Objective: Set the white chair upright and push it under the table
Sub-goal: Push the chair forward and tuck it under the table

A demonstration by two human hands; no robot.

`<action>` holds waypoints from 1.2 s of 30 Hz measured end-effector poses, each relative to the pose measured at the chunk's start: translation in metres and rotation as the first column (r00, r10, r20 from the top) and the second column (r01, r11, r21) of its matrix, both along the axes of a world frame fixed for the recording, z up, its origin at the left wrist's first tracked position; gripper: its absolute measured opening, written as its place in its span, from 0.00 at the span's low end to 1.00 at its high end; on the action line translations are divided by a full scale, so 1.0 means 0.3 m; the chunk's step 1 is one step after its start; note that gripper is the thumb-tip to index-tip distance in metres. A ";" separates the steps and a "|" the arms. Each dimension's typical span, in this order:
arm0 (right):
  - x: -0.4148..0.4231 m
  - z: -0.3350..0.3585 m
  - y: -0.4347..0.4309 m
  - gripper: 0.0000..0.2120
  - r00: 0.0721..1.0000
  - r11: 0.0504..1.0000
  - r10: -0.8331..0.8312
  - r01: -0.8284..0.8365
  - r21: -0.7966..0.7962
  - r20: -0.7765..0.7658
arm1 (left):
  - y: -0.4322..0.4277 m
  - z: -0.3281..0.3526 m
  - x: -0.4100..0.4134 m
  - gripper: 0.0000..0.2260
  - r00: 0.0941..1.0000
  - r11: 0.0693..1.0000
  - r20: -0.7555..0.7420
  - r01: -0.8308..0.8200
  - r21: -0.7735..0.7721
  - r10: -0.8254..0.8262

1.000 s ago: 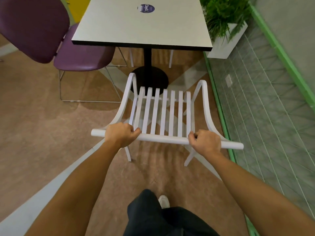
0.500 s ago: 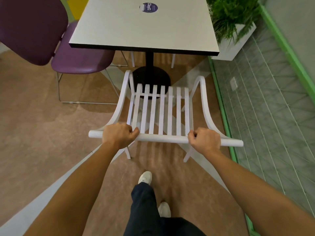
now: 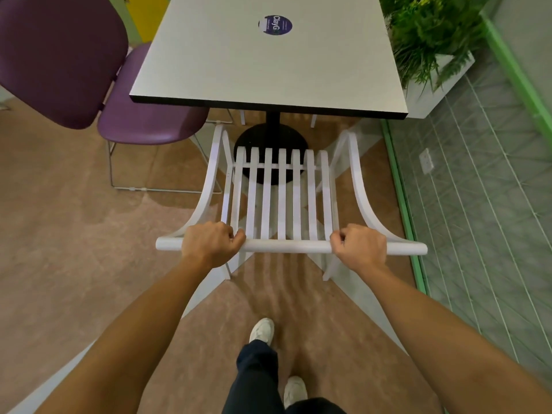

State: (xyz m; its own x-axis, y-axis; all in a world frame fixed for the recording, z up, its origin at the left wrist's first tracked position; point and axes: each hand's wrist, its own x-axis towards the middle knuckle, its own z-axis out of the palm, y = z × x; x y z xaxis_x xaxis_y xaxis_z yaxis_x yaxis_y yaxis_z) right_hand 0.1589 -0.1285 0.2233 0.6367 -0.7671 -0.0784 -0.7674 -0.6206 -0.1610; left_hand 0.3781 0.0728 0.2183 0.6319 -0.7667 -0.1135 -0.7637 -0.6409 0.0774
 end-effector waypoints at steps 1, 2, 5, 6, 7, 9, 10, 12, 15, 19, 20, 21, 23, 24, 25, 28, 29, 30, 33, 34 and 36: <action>0.010 0.002 -0.004 0.19 1.000 1.000 -0.001 0.001 -0.003 -0.003 | -0.005 -0.001 0.012 0.24 1.000 1.000 -0.002 0.002 -0.001 -0.003; 0.020 0.003 -0.007 0.19 1.000 1.000 -0.004 0.004 -0.004 -0.004 | -0.011 -0.001 0.024 0.24 1.000 1.000 -0.002 0.002 -0.001 -0.002; 0.050 0.005 -0.017 0.18 1.000 1.000 -0.020 0.020 0.011 -0.001 | -0.038 0.001 0.059 0.24 1.000 1.000 0.006 -0.010 -0.006 0.011; 0.057 0.007 -0.024 0.18 1.000 1.000 -0.025 0.025 0.016 0.003 | -0.048 0.000 0.068 0.24 1.000 1.000 0.009 -0.017 -0.013 0.017; 0.064 0.008 -0.032 0.17 0.999 0.999 -0.032 0.032 0.022 0.002 | -0.058 -0.002 0.076 0.24 1.000 1.000 0.011 -0.020 -0.021 0.020; 0.073 0.007 -0.047 0.17 0.999 0.999 -0.039 0.039 0.026 -0.005 | -0.074 -0.007 0.088 0.25 1.000 0.999 0.009 -0.018 -0.029 0.018; 0.074 0.008 -0.051 0.17 0.999 0.999 -0.040 0.040 0.024 -0.004 | -0.077 -0.009 0.089 0.25 1.000 0.999 0.007 -0.015 -0.033 0.015; 0.080 0.008 -0.064 0.17 0.999 0.999 -0.038 0.038 0.023 -0.002 | -0.089 -0.009 0.095 0.24 1.000 0.999 0.006 -0.009 -0.032 0.009; 0.091 0.007 -0.088 0.18 0.999 0.998 -0.047 0.047 0.044 -0.005 | -0.110 -0.005 0.106 0.25 1.000 1.000 0.009 -0.003 -0.027 0.004; 0.100 0.005 -0.110 0.18 0.998 0.996 -0.062 0.062 0.071 -0.006 | -0.125 -0.005 0.118 0.24 1.000 1.000 0.006 0.007 -0.029 -0.007; 0.102 0.005 -0.111 0.18 0.998 0.995 -0.065 0.065 0.072 -0.005 | -0.127 -0.006 0.121 0.25 1.000 0.999 0.006 0.009 -0.032 -0.009; 0.104 0.004 -0.111 0.18 0.998 0.995 -0.068 0.068 0.072 -0.003 | -0.127 -0.008 0.124 0.25 1.000 0.999 0.005 0.011 -0.033 -0.011; 0.104 0.001 -0.111 0.17 0.997 0.994 -0.074 0.074 0.077 -0.001 | -0.129 -0.011 0.130 0.24 1.000 0.999 -0.005 0.016 -0.033 -0.016; 0.104 0.000 -0.112 0.17 0.997 0.994 -0.077 0.077 0.078 0.001 | -0.129 -0.013 0.132 0.24 1.000 0.999 -0.011 0.017 -0.036 -0.017; 0.104 -0.002 -0.113 0.17 0.997 0.994 -0.078 0.078 0.079 0.002 | -0.129 -0.016 0.134 0.24 1.000 0.999 -0.016 0.017 -0.038 -0.017; 0.105 -0.006 -0.116 0.18 0.997 0.994 -0.078 0.078 0.080 -0.003 | -0.128 -0.020 0.136 0.25 1.000 0.999 -0.008 0.019 -0.044 -0.019; 0.104 -0.008 -0.117 0.18 0.997 0.993 -0.076 0.076 0.085 -0.004 | -0.128 -0.020 0.136 0.25 1.000 0.999 -0.007 0.017 -0.045 -0.018; 0.103 -0.010 -0.118 0.18 0.997 0.993 -0.074 0.075 0.088 -0.005 | -0.129 -0.019 0.135 0.25 1.000 0.999 -0.008 0.015 -0.044 -0.015; 0.099 -0.010 -0.120 0.19 0.997 0.993 -0.073 0.074 0.089 -0.012 | -0.129 -0.014 0.134 0.26 1.000 0.999 -0.009 0.007 -0.045 -0.007; 0.098 -0.010 -0.120 0.19 0.997 0.994 -0.071 0.072 0.086 -0.017 | -0.129 -0.013 0.133 0.26 1.000 0.999 -0.009 0.005 -0.044 -0.006; 0.099 -0.011 -0.119 0.20 0.997 0.995 -0.069 0.072 0.075 -0.031 | -0.129 -0.011 0.132 0.25 1.000 0.999 -0.006 0.004 -0.037 -0.004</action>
